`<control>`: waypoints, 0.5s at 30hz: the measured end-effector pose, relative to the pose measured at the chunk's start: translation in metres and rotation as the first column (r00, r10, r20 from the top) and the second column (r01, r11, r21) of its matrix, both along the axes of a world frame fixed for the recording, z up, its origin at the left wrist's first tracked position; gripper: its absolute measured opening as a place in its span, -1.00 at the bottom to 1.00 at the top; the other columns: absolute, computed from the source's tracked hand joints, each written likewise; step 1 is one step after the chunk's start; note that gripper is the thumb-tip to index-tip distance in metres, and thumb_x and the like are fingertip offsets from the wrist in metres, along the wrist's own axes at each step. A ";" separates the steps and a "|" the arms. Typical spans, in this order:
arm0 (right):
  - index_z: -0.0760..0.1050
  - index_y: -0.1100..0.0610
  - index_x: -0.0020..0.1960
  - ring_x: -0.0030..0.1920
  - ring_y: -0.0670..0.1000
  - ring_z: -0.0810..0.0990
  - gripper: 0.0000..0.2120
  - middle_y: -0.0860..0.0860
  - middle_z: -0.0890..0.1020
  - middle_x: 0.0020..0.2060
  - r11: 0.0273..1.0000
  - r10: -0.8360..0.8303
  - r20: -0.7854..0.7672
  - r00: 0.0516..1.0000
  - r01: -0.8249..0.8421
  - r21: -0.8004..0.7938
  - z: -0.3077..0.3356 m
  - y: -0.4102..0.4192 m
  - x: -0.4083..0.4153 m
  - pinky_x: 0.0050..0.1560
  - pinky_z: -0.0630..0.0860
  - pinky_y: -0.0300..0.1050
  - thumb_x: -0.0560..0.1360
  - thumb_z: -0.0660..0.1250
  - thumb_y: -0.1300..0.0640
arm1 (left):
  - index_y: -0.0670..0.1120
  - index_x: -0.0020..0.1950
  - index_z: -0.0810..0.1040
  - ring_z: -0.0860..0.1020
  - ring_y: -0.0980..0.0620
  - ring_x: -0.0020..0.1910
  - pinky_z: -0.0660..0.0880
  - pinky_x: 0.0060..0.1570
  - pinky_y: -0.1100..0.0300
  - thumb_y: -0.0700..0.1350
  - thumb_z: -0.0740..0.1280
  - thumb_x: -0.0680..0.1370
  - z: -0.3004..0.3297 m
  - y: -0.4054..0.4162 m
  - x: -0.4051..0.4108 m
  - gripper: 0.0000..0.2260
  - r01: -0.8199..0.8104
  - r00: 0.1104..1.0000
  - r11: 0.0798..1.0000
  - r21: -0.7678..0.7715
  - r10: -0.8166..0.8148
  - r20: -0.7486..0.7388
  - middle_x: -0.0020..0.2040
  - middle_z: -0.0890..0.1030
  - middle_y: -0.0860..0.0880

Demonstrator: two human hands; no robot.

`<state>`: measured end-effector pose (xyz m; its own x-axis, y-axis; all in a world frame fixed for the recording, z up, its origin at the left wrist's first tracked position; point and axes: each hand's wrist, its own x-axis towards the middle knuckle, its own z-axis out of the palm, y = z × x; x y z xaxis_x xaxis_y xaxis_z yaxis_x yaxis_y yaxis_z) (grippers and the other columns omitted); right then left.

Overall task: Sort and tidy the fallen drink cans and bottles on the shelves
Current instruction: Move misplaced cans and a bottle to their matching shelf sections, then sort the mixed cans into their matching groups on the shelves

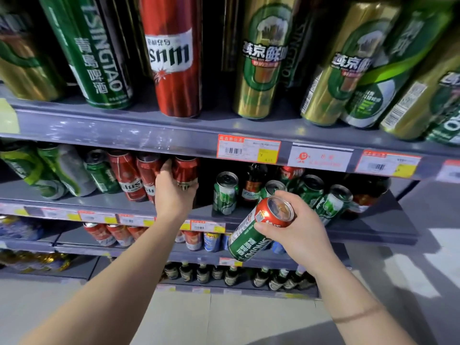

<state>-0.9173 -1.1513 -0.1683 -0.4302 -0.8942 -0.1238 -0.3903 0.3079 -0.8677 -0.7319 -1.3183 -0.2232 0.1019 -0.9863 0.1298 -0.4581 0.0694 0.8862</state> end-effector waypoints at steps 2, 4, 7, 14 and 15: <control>0.43 -0.18 0.27 0.02 -0.21 0.59 -0.34 -0.27 0.57 0.05 1.000 0.022 -0.001 1.000 -0.022 -0.011 0.004 -0.003 0.003 -0.06 0.49 -0.29 0.26 0.61 0.06 | -0.16 0.45 0.31 0.47 0.08 0.16 0.38 0.11 0.23 -0.17 0.53 0.41 0.001 0.001 0.005 -0.32 0.034 0.999 0.999 0.021 -0.034 -0.007 0.21 0.50 0.02; 0.41 -0.20 0.27 -0.01 -0.16 0.62 -0.34 -0.28 0.56 0.05 0.998 0.051 0.002 0.999 -0.051 -0.022 0.010 -0.004 0.007 -0.17 0.48 -0.31 0.26 0.61 0.05 | -0.16 0.47 0.26 0.46 0.02 0.23 0.41 0.19 0.16 -0.11 0.53 0.41 -0.004 0.004 0.013 -0.29 0.062 0.998 0.996 0.068 -0.062 0.002 0.27 0.47 -0.02; 0.38 -0.24 0.26 -0.08 -0.12 0.63 -0.32 -0.25 0.55 0.09 0.996 0.086 -0.031 0.996 -0.087 -0.034 0.023 -0.002 0.010 -0.25 0.46 -0.31 0.25 0.61 0.01 | -0.06 0.46 0.27 0.41 -0.03 0.35 0.40 0.33 -0.05 0.16 0.48 0.39 -0.002 0.028 0.025 -0.26 0.112 0.991 0.991 0.069 -0.116 0.068 0.38 0.41 -0.03; 0.35 -0.39 0.20 0.03 -0.32 0.57 -0.30 -0.37 0.54 0.07 0.971 0.195 -0.114 0.974 -0.209 -0.119 0.097 0.018 0.002 0.02 0.56 -0.26 0.20 0.62 -0.08 | 0.16 0.33 0.39 0.49 0.33 0.23 0.43 0.18 0.37 0.08 0.61 0.28 0.069 0.096 0.004 -0.31 0.870 0.485 0.465 0.161 -0.866 -0.119 0.22 0.54 0.34; 0.34 -0.41 0.22 0.04 -0.34 0.56 -0.30 -0.39 0.52 0.09 0.968 0.196 -0.122 0.973 -0.211 -0.133 0.111 0.023 -0.002 0.00 0.55 -0.31 0.22 0.62 -0.08 | 0.17 0.28 0.44 0.52 0.35 0.18 0.42 0.12 0.42 0.02 0.62 0.28 0.081 0.098 -0.005 -0.37 0.867 0.496 0.488 0.102 -0.866 -0.062 0.17 0.56 0.37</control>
<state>-0.9189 -1.1279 -0.0575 -0.2411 -0.9692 0.0496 -0.5247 0.0871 -0.8468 -0.7371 -1.2206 -0.1424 -0.8118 -0.5835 0.0221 -0.2185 0.3387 0.9152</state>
